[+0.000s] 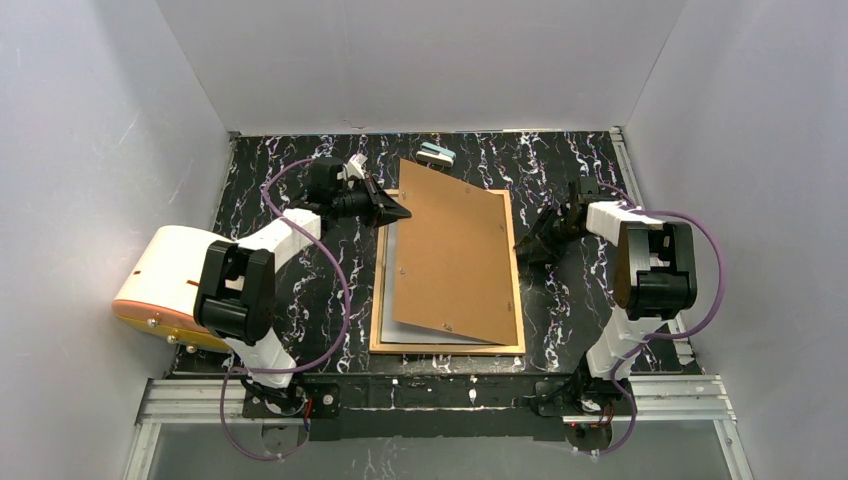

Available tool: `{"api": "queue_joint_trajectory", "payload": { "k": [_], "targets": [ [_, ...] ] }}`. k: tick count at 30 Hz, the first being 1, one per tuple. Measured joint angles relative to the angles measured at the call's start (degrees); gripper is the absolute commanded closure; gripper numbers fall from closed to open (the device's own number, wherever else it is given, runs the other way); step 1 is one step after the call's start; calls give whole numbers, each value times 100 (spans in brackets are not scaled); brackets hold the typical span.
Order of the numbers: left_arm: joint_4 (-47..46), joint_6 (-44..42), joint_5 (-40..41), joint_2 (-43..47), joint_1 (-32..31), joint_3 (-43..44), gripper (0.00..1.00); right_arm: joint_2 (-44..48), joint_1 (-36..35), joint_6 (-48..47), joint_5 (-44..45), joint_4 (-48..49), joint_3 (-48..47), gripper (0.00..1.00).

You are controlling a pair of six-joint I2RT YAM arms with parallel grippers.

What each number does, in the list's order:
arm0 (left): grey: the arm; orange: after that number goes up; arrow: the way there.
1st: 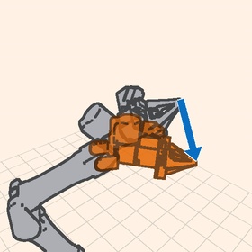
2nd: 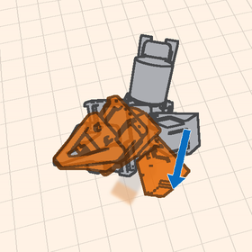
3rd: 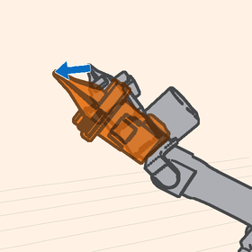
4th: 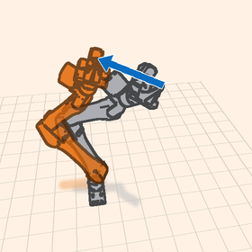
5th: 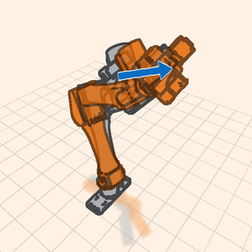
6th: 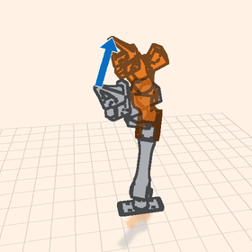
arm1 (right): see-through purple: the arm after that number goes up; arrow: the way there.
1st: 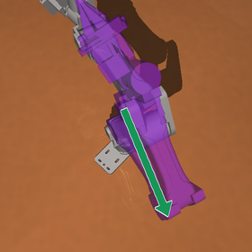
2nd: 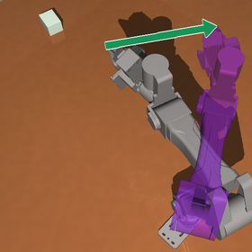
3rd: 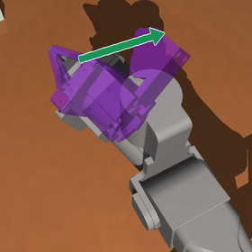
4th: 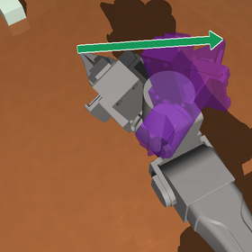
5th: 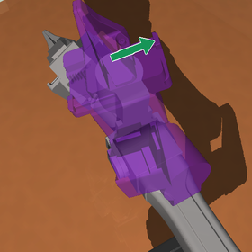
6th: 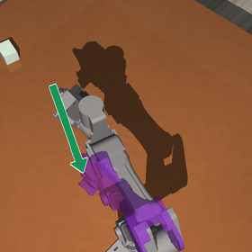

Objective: Put the photo into the frame

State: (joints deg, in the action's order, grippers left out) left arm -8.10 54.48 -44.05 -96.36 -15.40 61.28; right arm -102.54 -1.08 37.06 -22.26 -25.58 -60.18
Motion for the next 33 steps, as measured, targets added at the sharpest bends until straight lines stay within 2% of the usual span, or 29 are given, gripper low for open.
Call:
{"api": "queue_joint_trajectory", "payload": {
  "k": [4,11,20,25,33],
  "targets": [
    [-7,4,24,-4,-4,-20,88,-42,0,-4,-96,4,0,41],
    [636,-361,304,-31,-11,-4,58,-81,0,-9,-216,13,2,41],
    [1683,-876,782,-345,-13,168,35,-83,0,-28,-243,31,9,41],
    [2120,-1104,981,-363,-33,326,27,-83,0,-35,-291,68,39,40],
    [2686,-1469,1281,-374,-48,553,25,-81,0,-46,-378,129,74,40]
  ]
}}
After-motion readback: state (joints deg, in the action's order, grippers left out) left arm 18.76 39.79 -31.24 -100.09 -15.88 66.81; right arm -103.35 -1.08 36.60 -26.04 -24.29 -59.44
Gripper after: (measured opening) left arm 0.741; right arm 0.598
